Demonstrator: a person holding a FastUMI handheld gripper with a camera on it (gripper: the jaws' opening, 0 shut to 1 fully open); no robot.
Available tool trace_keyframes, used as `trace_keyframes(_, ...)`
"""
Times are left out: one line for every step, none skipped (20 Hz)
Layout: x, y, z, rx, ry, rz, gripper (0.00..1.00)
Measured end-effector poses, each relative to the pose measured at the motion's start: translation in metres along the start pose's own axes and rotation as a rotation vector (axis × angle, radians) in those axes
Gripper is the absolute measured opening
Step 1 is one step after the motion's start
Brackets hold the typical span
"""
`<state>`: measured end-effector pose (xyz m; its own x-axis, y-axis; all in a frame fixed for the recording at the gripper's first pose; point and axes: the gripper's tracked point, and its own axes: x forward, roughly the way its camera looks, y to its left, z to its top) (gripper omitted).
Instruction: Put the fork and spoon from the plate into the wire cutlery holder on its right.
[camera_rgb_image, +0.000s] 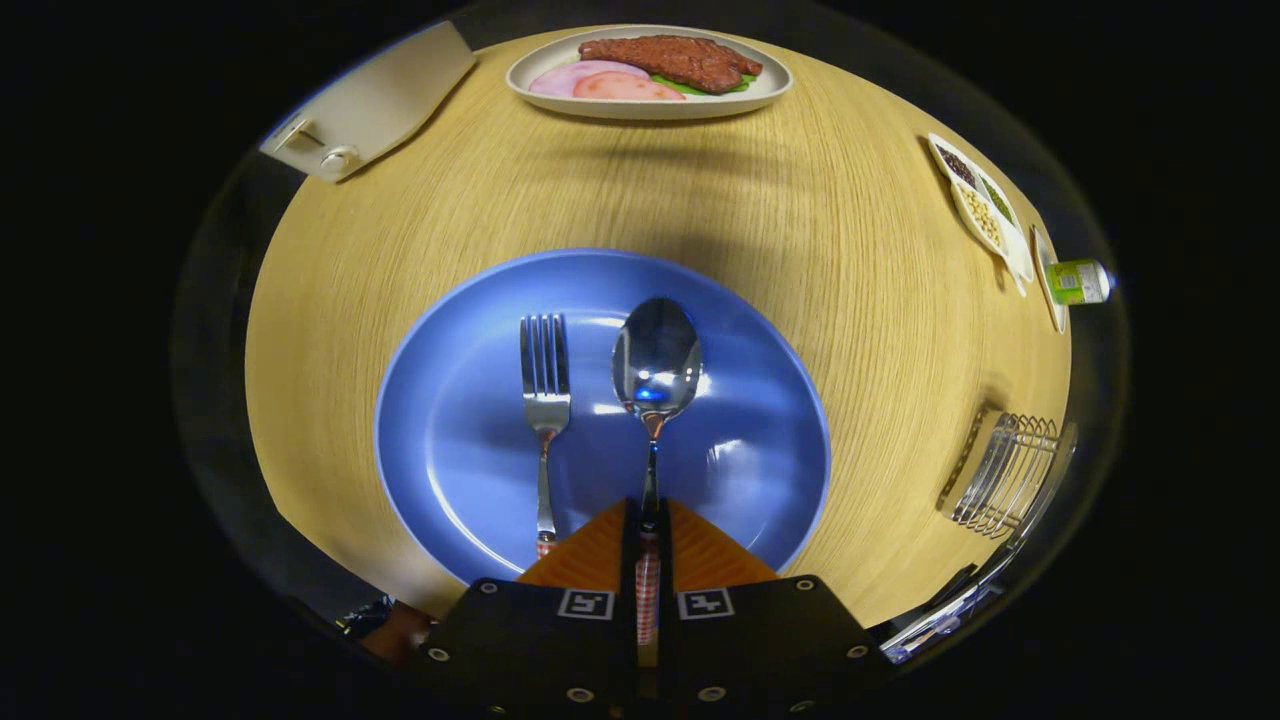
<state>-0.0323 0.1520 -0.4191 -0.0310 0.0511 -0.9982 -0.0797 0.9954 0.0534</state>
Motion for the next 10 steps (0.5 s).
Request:
trace_keyframes(-0.001, 0.001, 0.001, 0.000, -0.005, 0.007, 0.08)
trace_keyframes(-0.003, 0.000, 0.003, 0.006, -0.014, 0.011, 0.06)
trace_keyframes(-0.005, 0.000, 0.003, 0.016, -0.017, 0.025, 0.06)
trace_keyframes(-0.008, 0.001, 0.003, 0.029, -0.015, 0.046, 0.05)
trace_keyframes(-0.015, -0.001, 0.002, 0.040, -0.016, 0.060, 0.05)
trace_keyframes(-0.022, -0.003, 0.002, 0.046, -0.027, 0.071, 0.05)
trace_keyframes(-0.029, -0.008, 0.001, 0.046, -0.037, 0.072, 0.05)
trace_keyframes(-0.036, -0.014, 0.000, 0.046, -0.046, 0.074, 0.05)
trace_keyframes(-0.044, -0.019, -0.003, 0.051, -0.051, 0.077, 0.05)
trace_keyframes(-0.053, -0.026, -0.006, 0.053, -0.054, 0.087, 0.05)
